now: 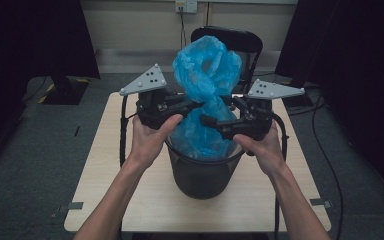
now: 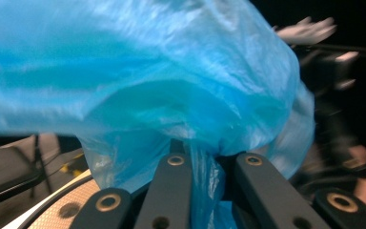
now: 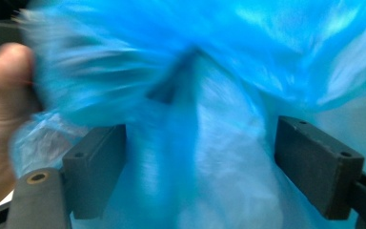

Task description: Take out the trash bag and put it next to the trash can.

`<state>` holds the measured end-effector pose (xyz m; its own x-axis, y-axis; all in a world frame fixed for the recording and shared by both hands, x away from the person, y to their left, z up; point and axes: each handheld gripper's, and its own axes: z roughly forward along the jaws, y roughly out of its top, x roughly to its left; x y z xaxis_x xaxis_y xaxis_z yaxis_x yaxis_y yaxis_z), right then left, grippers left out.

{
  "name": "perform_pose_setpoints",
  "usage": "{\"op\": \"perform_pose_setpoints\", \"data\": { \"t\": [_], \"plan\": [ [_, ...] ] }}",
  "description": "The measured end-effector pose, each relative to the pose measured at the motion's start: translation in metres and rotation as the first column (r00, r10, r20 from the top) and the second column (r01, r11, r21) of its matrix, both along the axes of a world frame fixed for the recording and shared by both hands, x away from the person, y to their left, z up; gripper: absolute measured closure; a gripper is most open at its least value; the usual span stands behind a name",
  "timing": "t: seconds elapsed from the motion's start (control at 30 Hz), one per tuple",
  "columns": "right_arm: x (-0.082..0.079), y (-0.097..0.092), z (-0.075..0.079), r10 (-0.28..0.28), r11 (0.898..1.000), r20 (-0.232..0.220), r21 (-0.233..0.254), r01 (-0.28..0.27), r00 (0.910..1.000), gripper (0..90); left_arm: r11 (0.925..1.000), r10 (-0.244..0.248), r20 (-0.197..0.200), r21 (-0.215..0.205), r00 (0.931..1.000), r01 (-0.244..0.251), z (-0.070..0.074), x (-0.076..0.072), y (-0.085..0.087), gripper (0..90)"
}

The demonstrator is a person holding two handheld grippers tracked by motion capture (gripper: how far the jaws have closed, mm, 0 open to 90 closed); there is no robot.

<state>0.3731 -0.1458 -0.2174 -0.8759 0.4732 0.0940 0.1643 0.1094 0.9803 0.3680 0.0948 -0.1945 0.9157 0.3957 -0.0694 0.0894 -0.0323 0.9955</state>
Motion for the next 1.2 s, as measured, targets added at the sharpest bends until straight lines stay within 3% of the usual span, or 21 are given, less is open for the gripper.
{"op": "perform_pose_setpoints", "data": {
  "t": [0.13, 0.17, 0.2, 0.23, 0.3, 0.33, 0.37, 0.4, 0.57, 0.6, 0.63, 0.67, 0.73, 0.83, 0.93, 1.03, 1.13, 1.2],
  "plan": [
    [0.008, 0.006, 0.0, 0.015, 1.0, 0.001, 0.012, -0.015, 0.9999, 19.3, 0.9996, -0.027, 0.009, 0.01, 0.9996, 0.027, 0.004, -0.006, -0.004, 87.8],
    [0.009, 0.006, 0.001, 0.033, 0.999, 0.002, 0.016, -0.033, 0.9995, 26.6, 0.9995, -0.029, 0.012, 0.008, 0.9995, 0.029, 0.004, -0.007, -0.004, 87.8],
    [0.012, 0.005, 0.001, 0.085, 0.995, -0.014, 0.051, -0.084, 0.9963, 34.8, 0.9994, -0.034, 0.013, 0.004, 0.9993, 0.034, 0.003, -0.007, -0.003, 87.8],
    [0.012, 0.006, 0.001, 0.107, 0.993, -0.007, 0.049, -0.106, 0.9943, 54.2, 0.9993, -0.038, 0.009, 0.001, 0.9992, 0.038, 0.003, -0.006, -0.001, 87.7],
    [0.01, 0.008, 0.001, 0.12, 0.992, 0.009, 0.034, -0.12, 0.9928, 70.3, 0.9986, -0.052, 0.001, -0.01, 0.9987, 0.052, 0.0, -0.002, 0.005, 86.0],
    [0.01, 0.008, 0.001, 0.12, 0.992, 0.009, 0.034, -0.12, 0.9928, 70.3, 0.9986, -0.052, 0.001, -0.01, 0.9987, 0.052, 0.0, -0.002, 0.005, 82.8],
    [0.009, 0.009, 0.003, 0.122, 0.992, 0.014, 0.027, -0.122, 0.9925, 82.3, 0.9995, -0.027, -0.005, -0.015, 0.9996, 0.027, -0.001, -0.001, 0.009, 76.0],
    [0.008, 0.01, 0.004, 0.111, 0.994, 0.018, 0.021, -0.111, 0.9937, 84.3, 0.9999, 0.003, -0.006, -0.013, 1.0, -0.003, -0.002, -0.001, 0.011, 67.1],
    [0.008, 0.005, 0.012, 0.059, 0.998, 0.026, 0.01, -0.059, 0.9979, 86.4, 0.9988, 0.04, -0.004, -0.028, 0.9992, -0.04, -0.003, -0.003, 0.022, 35.1],
    [0.008, 0.004, 0.014, 0.048, 0.999, 0.034, 0.007, -0.048, 0.9983, 86.5, 0.9978, 0.062, 0.001, -0.023, 0.998, -0.062, -0.003, -0.003, 0.025, 35.1],
    [0.007, -0.001, 0.02, 0.033, 0.999, 0.04, 0.019, -0.034, 0.9987, 86.5, 0.9954, 0.095, 0.006, -0.009, 0.9954, -0.095, -0.005, -0.003, 0.029, 23.7],
    [0.007, -0.001, 0.02, 0.033, 0.999, 0.04, 0.019, -0.034, 0.9987, 86.5, 0.9954, 0.095, 0.006, -0.009, 0.9954, -0.095, -0.005, -0.003, 0.029, 21.1],
    [0.003, -0.007, 0.029, 0.028, 0.998, 0.055, 0.05, -0.031, 0.9981, 86.5, 0.9961, 0.086, 0.0, -0.019, 0.9963, -0.086, -0.009, 0.0, 0.031, 18.6],
    [0.001, -0.006, 0.033, 0.023, 0.998, 0.062, 0.05, -0.026, 0.9978, 86.4, 0.9979, 0.053, -0.008, -0.036, 0.9985, -0.054, -0.01, 0.003, 0.025, 15.1],
    [-0.001, 0.007, 0.035, 0.039, 0.999, 0.057, 0.036, -0.041, 0.9976, 86.4, 0.9972, 0.067, 0.013, 0.032, 0.9977, -0.067, -0.012, 0.006, 0.004, 13.3],
    [-0.003, 0.013, 0.035, 0.04, 0.999, 0.052, 0.026, -0.041, 0.9978, 86.3, 0.9959, 0.071, 0.026, 0.054, 0.9972, -0.072, -0.012, 0.007, -0.003, 11.6],
    [-0.004, 0.015, 0.037, 0.045, 0.998, 0.035, 0.046, -0.046, 0.9984, 86.4, 0.9955, 0.066, 0.04, 0.066, 0.997, -0.068, -0.012, 0.006, -0.009, 17.0],
    [-0.005, 0.014, 0.039, 0.039, 0.998, 0.031, 0.057, -0.041, 0.9987, 86.4, 0.9952, 0.065, 0.053, 0.07, 0.9964, -0.069, -0.012, 0.007, -0.011, 25.7]
  ]
}}
